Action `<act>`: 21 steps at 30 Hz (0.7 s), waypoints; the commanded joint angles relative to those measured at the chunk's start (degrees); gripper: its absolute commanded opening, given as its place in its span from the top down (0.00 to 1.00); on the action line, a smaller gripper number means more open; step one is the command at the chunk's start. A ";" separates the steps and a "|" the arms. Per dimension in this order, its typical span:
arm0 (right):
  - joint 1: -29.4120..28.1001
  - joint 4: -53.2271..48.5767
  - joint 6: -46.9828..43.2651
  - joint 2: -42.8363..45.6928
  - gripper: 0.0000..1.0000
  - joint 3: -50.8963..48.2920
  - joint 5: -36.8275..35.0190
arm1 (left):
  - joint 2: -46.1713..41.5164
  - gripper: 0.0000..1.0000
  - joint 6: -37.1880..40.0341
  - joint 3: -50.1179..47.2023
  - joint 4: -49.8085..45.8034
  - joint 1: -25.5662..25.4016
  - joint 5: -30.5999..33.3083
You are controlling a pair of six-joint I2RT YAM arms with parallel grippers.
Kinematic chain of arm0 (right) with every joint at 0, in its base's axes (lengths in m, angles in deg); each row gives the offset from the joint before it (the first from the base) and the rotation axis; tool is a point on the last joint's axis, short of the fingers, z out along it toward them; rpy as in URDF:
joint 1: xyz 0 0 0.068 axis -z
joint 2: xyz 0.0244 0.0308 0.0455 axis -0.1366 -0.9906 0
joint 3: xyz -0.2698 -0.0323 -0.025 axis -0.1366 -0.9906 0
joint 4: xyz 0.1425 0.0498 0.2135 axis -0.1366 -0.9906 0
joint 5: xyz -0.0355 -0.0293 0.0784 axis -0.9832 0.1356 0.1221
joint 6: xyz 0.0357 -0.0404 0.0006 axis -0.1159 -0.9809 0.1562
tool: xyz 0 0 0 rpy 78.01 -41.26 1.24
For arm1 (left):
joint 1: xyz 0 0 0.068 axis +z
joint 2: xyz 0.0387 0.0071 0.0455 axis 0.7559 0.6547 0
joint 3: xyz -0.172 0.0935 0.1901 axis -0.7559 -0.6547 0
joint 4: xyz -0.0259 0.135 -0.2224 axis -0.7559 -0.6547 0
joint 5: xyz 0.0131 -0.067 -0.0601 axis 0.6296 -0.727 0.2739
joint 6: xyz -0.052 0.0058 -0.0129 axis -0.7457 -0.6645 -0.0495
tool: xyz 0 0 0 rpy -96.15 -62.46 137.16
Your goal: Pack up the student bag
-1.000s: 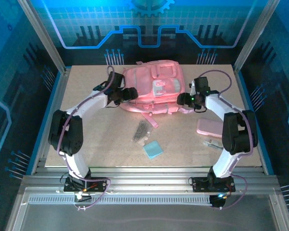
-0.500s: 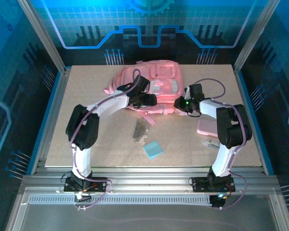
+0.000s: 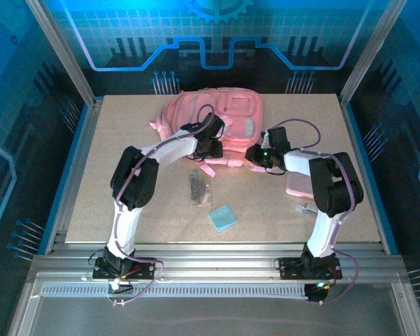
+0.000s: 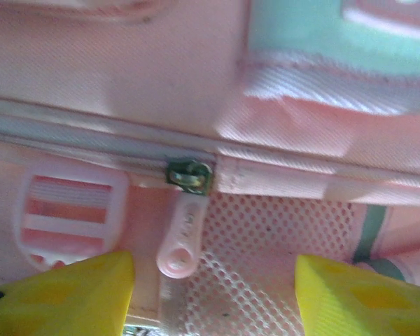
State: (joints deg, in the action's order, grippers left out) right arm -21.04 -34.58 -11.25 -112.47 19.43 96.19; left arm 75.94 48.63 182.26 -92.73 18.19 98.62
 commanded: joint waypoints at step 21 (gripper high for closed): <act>-0.80 -5.83 -1.76 1.65 0.80 1.00 -2.94 | 5.73 0.91 5.48 1.85 0.06 4.02 -0.96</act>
State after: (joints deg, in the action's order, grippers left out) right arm -21.09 -36.00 -11.69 -111.90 19.60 95.29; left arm 80.51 53.65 184.82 -91.66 20.57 97.70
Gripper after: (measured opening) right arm 0.199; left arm 0.151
